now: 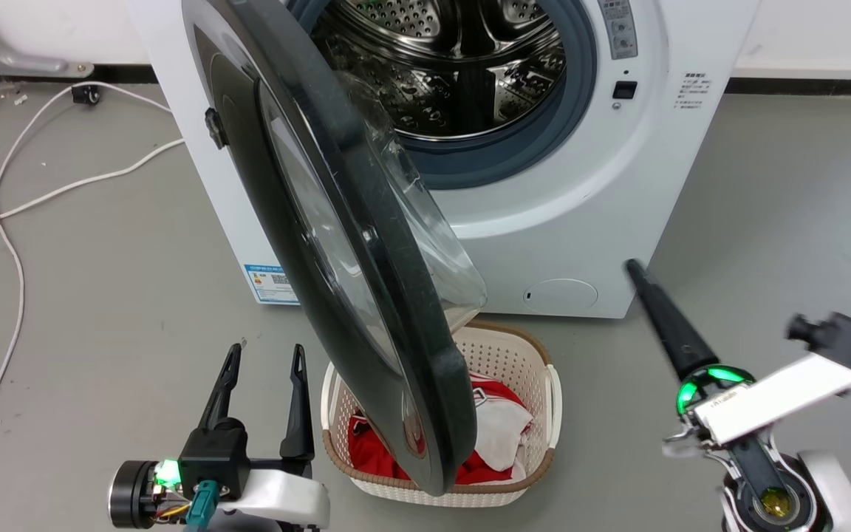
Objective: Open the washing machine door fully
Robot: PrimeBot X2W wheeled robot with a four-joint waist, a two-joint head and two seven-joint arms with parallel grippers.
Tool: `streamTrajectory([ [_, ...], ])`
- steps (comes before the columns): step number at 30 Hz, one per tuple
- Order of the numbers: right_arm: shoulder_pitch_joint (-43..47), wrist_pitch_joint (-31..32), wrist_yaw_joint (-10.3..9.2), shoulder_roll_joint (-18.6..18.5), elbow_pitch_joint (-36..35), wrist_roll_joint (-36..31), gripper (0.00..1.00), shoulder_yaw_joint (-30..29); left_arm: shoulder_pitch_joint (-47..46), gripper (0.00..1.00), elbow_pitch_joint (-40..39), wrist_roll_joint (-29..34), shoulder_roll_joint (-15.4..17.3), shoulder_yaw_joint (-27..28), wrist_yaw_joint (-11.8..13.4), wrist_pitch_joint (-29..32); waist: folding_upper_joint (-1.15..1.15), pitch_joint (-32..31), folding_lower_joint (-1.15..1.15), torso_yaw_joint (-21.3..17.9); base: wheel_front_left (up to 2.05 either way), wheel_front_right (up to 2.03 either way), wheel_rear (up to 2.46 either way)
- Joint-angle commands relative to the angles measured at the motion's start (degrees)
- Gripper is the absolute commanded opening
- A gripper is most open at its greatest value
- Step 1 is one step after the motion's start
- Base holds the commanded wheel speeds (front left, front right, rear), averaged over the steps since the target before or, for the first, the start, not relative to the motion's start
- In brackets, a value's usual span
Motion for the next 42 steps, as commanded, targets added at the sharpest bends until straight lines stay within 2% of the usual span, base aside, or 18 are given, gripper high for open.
streamTrajectory([
  [1, 1.5, -5.0, 0.00, -1.5, -0.9, -4.5, 1.00, 0.3, 0.5, 1.00, 0.0, 0.2, 0.0, 0.1, 0.1, -0.2, 0.00, -0.4, 0.01, -0.1, 0.00, 0.00, 0.00],
  [5, 2.7, -20.0, 0.00, -6.0, -1.1, -18.4, 1.00, 1.8, 1.1, 1.00, 0.1, 0.2, 0.0, 0.1, 0.0, -0.2, 0.00, -1.2, 0.01, 0.0, 0.00, 0.00, 0.00],
  [6, 3.0, -22.3, -0.01, -7.8, -0.6, -23.5, 1.00, 2.7, 1.3, 1.00, 0.0, 0.2, 0.1, 0.2, 0.0, -0.2, 0.00, -1.4, 0.01, 0.0, 0.00, 0.00, 0.00],
  [7, 3.6, -23.7, -0.01, -7.6, 0.0, -26.4, 1.00, 2.8, 1.4, 1.00, -0.1, 0.2, 0.0, 0.2, 0.1, -0.2, 0.00, -1.6, 0.01, -0.1, 0.00, 0.00, 0.00],
  [9, 4.1, -24.6, 0.00, -7.6, 0.4, -34.6, 1.00, 1.6, 1.6, 1.00, -0.3, 0.2, 0.1, 0.4, 0.2, -0.2, 0.00, -1.9, 0.01, -0.3, 0.00, 0.00, 0.00],
  [14, 6.7, -24.7, -0.01, -3.6, -5.0, -55.2, 1.00, -4.7, 2.2, 1.00, -0.6, 0.1, 0.1, 0.5, 0.2, -0.2, 0.00, -2.0, 0.01, -0.7, 0.00, 0.00, 0.00],
  [17, 8.4, -24.7, -0.01, -1.6, -6.9, -64.4, 1.00, -7.4, 2.3, 1.00, -0.6, 0.0, 0.0, 0.4, 0.2, -0.2, 0.00, -2.2, 0.01, -0.7, 0.00, 0.00, 0.00],
  [21, 11.6, -24.8, -0.01, 0.6, -6.9, -73.0, 1.00, -9.4, 2.4, 1.00, -0.8, 0.0, 0.0, 0.3, 0.3, -0.2, 0.00, -2.5, 0.01, -0.9, 0.00, 0.00, 0.00],
  [29, 16.2, -24.8, -0.01, 3.5, -5.2, -77.6, 1.00, -12.0, 2.4, 1.00, -0.8, -0.2, 0.0, 0.1, 0.4, -0.2, 0.00, -2.7, 0.01, -0.9, 0.00, 0.00, 0.00],
  [42, 17.8, -24.8, -0.01, 3.8, -4.1, -72.2, 1.00, -12.2, 2.5, 1.00, -0.8, -0.4, 0.1, 0.0, 0.7, -0.2, 0.00, -2.7, 0.01, -0.8, 0.00, 0.00, 0.00],
])
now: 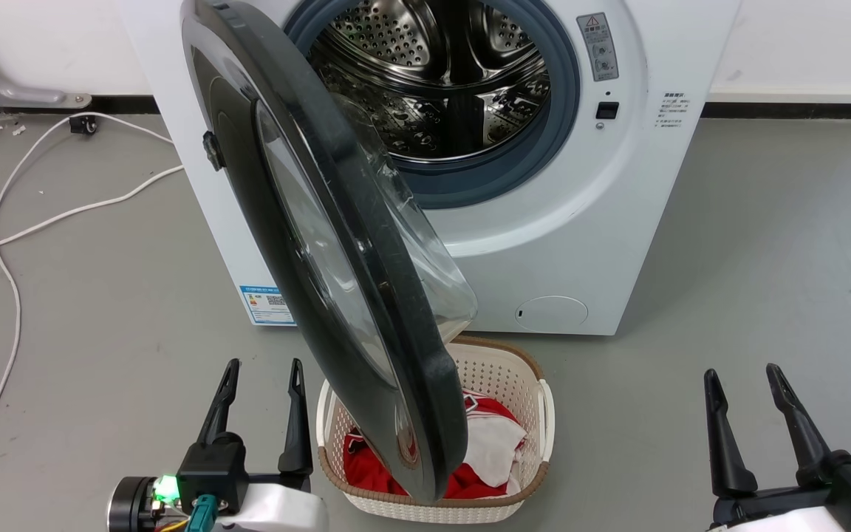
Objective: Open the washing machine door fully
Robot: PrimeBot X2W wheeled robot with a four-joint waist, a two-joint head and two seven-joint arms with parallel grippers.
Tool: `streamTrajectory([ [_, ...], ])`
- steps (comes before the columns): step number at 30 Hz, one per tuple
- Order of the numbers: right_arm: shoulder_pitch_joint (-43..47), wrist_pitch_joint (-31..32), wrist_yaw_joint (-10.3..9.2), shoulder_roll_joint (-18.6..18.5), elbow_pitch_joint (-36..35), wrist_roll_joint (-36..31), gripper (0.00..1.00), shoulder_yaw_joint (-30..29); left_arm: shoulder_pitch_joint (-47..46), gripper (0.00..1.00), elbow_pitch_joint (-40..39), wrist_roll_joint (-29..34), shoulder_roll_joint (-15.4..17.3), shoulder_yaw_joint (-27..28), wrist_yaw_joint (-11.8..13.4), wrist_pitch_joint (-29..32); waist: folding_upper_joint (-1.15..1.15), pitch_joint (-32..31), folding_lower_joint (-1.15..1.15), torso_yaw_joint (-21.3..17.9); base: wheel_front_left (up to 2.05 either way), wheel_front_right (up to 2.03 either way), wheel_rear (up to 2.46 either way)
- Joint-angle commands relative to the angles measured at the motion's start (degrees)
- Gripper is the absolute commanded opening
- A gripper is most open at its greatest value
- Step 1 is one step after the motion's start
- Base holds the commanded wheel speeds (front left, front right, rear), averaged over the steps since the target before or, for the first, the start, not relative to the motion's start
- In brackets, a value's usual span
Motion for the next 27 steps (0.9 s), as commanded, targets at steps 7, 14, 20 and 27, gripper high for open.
streamTrajectory([
  [7, 0.2, -0.1, -0.04, 0.1, 0.5, 2.0, 1.00, -0.4, 0.6, 1.00, -0.1, -0.2, 0.0, 0.2, 0.2, -0.2, 0.00, 0.0, 0.00, -0.1, 0.00, 0.00, 0.00],
  [14, 0.4, -0.1, -0.04, 0.1, 1.2, 3.4, 1.00, -0.7, 0.5, 1.00, -0.3, -0.2, 0.0, 0.4, 0.3, -0.2, 0.00, 0.1, 0.00, -0.2, 0.00, 0.00, 0.00],
  [20, 0.4, -0.1, -0.04, 0.1, 1.4, 3.7, 1.00, -0.7, 0.2, 0.00, -0.1, -0.3, 0.0, 0.7, 0.0, -0.2, 0.00, 0.1, 0.00, -0.1, 0.00, 0.00, 0.00],
  [27, 0.0, -0.1, -0.04, 0.1, 1.4, 4.1, 1.00, -0.7, -2.5, 0.00, -4.2, 0.3, 0.0, 2.6, -1.0, -0.2, 0.00, 0.3, 0.00, 0.1, 0.00, 0.00, 0.00],
])
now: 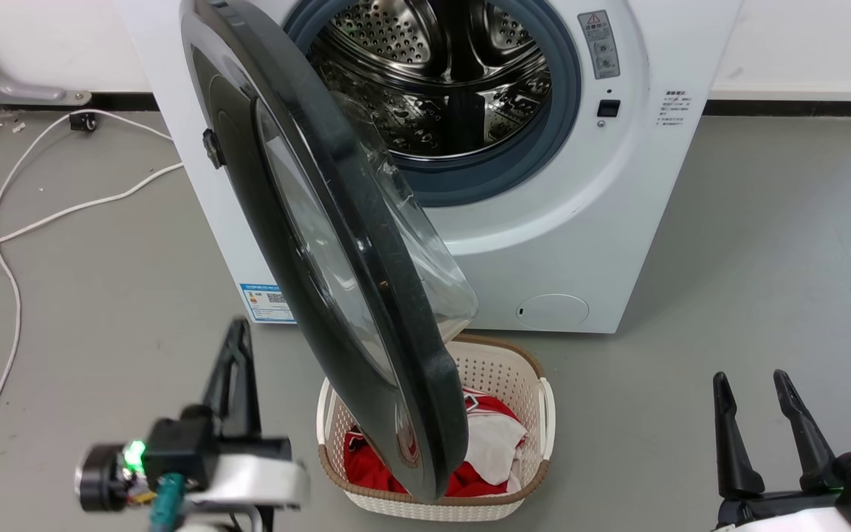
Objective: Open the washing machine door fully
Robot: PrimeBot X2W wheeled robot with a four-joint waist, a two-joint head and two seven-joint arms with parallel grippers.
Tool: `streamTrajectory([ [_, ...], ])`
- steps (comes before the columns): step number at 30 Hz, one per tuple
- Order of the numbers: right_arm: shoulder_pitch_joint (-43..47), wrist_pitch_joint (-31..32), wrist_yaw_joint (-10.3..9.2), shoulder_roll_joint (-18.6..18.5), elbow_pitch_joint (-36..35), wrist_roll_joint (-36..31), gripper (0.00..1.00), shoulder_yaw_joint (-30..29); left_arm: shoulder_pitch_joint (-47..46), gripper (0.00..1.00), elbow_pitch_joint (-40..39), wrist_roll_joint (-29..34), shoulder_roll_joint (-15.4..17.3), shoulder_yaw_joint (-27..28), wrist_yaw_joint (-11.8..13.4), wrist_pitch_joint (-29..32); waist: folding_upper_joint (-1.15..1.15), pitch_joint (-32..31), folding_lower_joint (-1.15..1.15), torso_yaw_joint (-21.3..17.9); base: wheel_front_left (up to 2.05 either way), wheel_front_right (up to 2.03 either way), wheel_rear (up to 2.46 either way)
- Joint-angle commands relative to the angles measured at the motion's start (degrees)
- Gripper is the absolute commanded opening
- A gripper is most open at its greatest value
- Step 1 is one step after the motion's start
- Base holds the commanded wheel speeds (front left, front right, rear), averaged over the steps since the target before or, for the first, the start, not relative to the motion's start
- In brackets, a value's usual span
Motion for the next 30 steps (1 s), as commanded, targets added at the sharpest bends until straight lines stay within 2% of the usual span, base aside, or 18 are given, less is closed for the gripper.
streamTrajectory([
  [1, -0.1, -0.1, -0.04, 0.1, 0.1, 0.4, 1.00, 0.0, -1.6, 0.00, -1.6, 0.3, 0.1, 0.8, -0.4, -0.1, 0.00, 0.1, 0.00, 0.0, 0.00, 0.00, 0.00],
  [7, -0.7, -0.1, -0.04, 0.1, 0.1, 0.6, 1.00, 0.0, -5.9, 0.00, -10.2, 1.1, 0.2, 2.0, -2.0, -0.1, 0.00, 0.6, 0.00, -0.1, 0.00, 0.00, 0.00],
  [15, -0.8, -0.1, -0.04, 0.2, 0.4, 0.7, 1.00, -0.1, -10.2, 0.00, -19.9, 2.0, 0.1, -2.9, -3.7, -0.1, 0.00, 0.8, 0.00, 0.0, 0.00, 0.00, 0.00],
  [22, -1.0, -0.1, -0.04, 0.1, 0.7, 0.6, 1.00, 0.2, -12.5, 0.00, -22.6, 2.3, 0.1, -11.1, -5.1, -0.1, 0.00, 0.6, 0.00, -0.2, 0.00, 0.00, 0.00],
  [30, -1.2, -0.1, -0.04, 0.1, 1.0, 0.6, 1.00, 0.5, -13.5, 0.00, -21.5, 1.0, 0.0, -22.8, -5.6, -0.1, 0.00, 0.6, 0.00, -0.6, 0.00, 0.00, 0.00],
])
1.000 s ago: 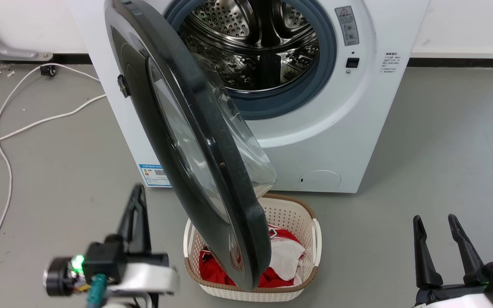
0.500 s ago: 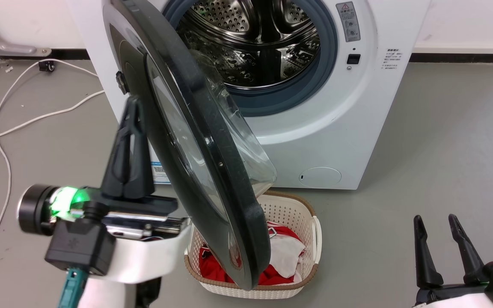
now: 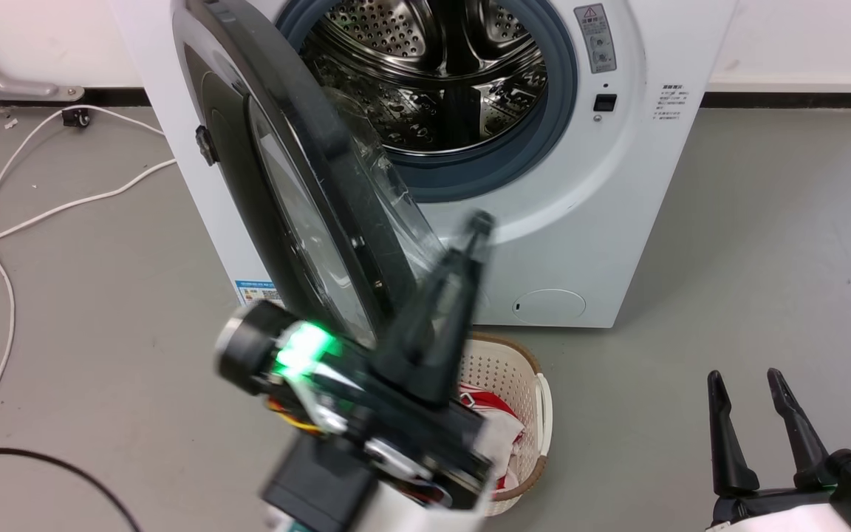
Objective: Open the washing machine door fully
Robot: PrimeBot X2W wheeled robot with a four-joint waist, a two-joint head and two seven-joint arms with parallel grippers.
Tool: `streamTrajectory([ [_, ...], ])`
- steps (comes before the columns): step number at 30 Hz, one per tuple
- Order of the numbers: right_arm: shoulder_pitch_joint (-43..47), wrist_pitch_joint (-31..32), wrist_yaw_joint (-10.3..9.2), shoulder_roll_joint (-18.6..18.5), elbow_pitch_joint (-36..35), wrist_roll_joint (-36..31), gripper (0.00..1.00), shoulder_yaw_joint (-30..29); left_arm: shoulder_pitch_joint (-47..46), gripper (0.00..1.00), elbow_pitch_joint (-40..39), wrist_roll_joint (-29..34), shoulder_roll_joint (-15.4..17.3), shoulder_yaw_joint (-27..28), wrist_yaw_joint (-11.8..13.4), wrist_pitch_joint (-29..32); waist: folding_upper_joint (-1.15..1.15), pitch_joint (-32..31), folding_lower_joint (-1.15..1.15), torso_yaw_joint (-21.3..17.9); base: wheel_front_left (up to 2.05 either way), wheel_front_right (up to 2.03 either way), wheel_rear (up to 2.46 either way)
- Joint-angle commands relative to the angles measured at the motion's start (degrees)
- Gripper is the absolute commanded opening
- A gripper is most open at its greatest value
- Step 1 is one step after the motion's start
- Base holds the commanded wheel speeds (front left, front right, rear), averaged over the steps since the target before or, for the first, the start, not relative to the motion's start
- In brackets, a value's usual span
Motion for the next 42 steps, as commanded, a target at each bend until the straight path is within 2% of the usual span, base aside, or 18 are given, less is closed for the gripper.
streamTrajectory([
  [1, -0.6, -0.1, -0.04, 0.1, 0.2, 0.0, 1.00, 0.1, -0.4, 0.00, 0.6, -0.3, 0.0, -2.1, -0.2, -0.1, 0.00, 0.0, 0.00, -0.1, 0.00, 0.00, 0.00],
  [10, -0.6, -0.1, -0.04, 0.1, 0.4, 0.2, 1.00, 0.0, 0.0, 0.00, 2.8, -1.9, 0.0, -12.1, -0.2, -0.1, 0.00, 0.1, 0.00, -0.5, 0.00, 0.00, 0.00],
  [23, -0.6, -0.1, -0.04, 0.1, 0.8, 0.2, 1.00, -0.2, 3.3, 0.00, 8.8, -2.5, 0.0, -18.4, -0.7, -0.1, 0.00, 0.6, 0.00, 0.1, 0.00, 0.00, 0.00],
  [35, -1.6, -0.1, -0.04, 0.1, 1.5, 0.0, 1.00, -0.2, 6.4, 0.00, 16.2, -2.2, 0.0, -14.1, -1.7, -0.1, 0.00, 1.7, 0.00, 0.3, 0.00, 0.00, 0.00],
  [42, -1.8, -0.1, -0.04, 0.1, 1.9, 0.3, 1.00, -0.5, 7.6, 0.00, 20.9, -3.9, 0.0, -7.3, -1.5, -0.1, 0.00, 2.7, 0.00, 0.1, 0.00, 0.00, 0.00],
])
